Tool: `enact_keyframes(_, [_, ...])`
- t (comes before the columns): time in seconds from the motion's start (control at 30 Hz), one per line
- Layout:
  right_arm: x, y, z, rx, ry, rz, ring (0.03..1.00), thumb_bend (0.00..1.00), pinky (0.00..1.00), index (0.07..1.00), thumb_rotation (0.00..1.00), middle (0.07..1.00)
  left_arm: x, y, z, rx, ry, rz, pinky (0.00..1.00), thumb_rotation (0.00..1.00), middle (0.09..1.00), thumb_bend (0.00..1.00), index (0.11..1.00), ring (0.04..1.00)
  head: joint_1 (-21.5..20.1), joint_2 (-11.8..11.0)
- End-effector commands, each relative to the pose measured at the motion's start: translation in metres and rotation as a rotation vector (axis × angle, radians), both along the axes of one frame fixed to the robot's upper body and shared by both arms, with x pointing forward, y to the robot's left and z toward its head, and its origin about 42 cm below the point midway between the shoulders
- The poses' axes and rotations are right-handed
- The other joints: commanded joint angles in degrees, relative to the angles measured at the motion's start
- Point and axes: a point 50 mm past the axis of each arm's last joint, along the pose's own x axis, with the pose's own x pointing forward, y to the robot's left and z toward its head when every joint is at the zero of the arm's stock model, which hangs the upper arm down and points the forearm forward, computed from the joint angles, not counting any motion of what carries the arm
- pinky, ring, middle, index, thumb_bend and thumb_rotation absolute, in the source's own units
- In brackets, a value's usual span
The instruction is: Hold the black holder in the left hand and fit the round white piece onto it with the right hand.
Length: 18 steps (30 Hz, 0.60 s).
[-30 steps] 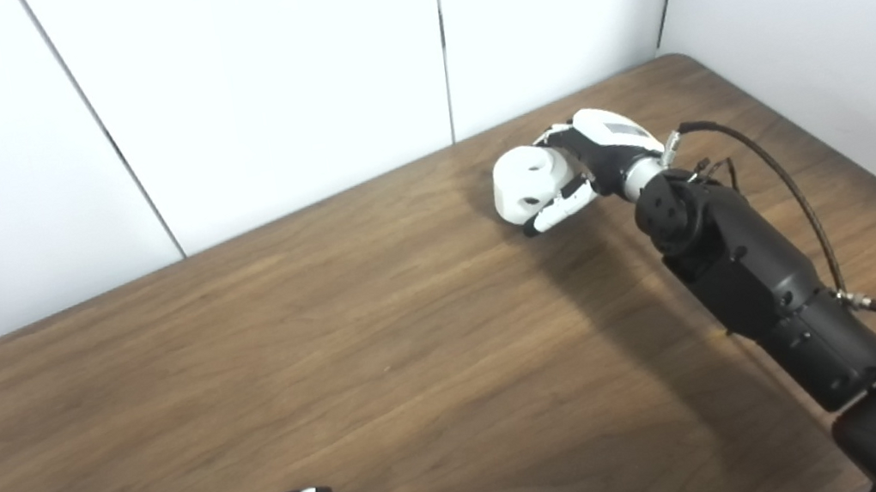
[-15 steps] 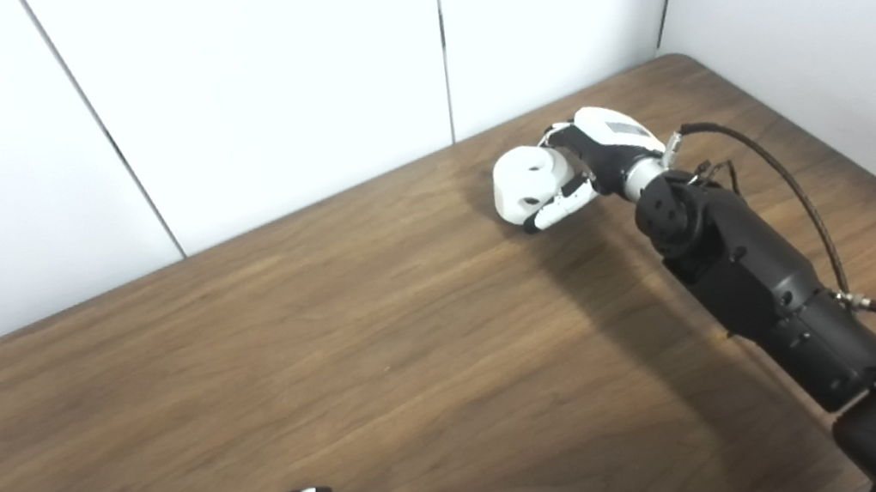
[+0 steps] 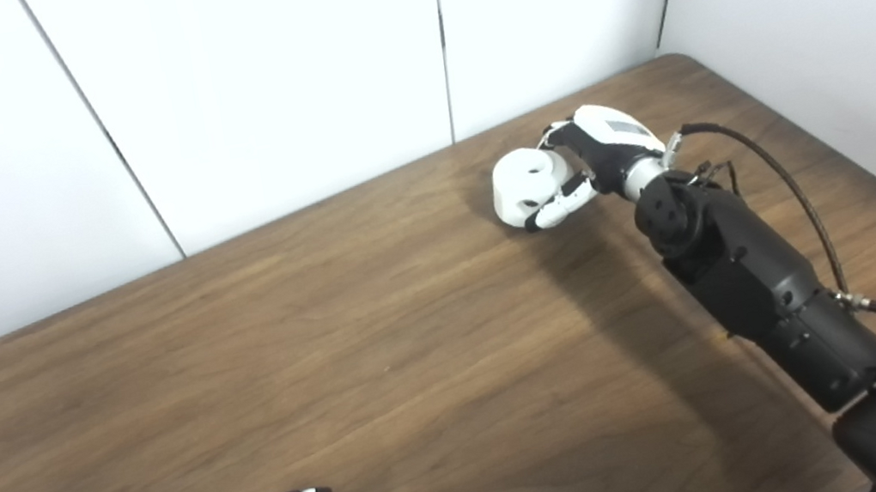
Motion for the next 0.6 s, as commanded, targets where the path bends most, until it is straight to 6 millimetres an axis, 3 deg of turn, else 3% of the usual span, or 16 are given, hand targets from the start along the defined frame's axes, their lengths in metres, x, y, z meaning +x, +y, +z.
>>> enact_keyframes(0.0, [0.0036, -0.0073, 0.029, -0.053, -0.104, 0.01, 0.979, 0.77, 0.97, 0.638, 0.31, 0.906, -0.0119, 0.0081, -0.0159, 0.074, 0.098, 0.009, 0.85, 0.05, 0.73, 0.52, 0.485, 0.8, -0.1, 0.1])
enact_keyframes(0.43, [0.0027, -0.008, 0.0303, -0.054, -0.113, 0.012, 0.981, 0.74, 0.97, 0.589, 0.29, 0.904, -0.013, 0.0085, -0.0135, 0.079, 0.095, 0.013, 0.86, 0.05, 0.732, 0.52, 0.485, 0.802, -0.3, 0.6])
enact_keyframes(0.5, [0.0024, -0.0079, 0.0304, -0.055, -0.118, 0.014, 0.98, 0.58, 0.97, 0.518, 0.19, 0.903, -0.0134, 0.0088, -0.0129, 0.081, 0.096, 0.014, 0.86, 0.05, 0.733, 0.52, 0.485, 0.804, -0.3, 0.7])
enact_keyframes(0.57, [0.0022, -0.0077, 0.0304, -0.05, -0.127, 0.015, 0.977, 0.53, 0.97, 0.496, 0.16, 0.898, -0.0137, 0.0088, -0.0127, 0.081, 0.094, 0.014, 0.86, 0.05, 0.732, 0.52, 0.485, 0.802, -0.3, 0.7])
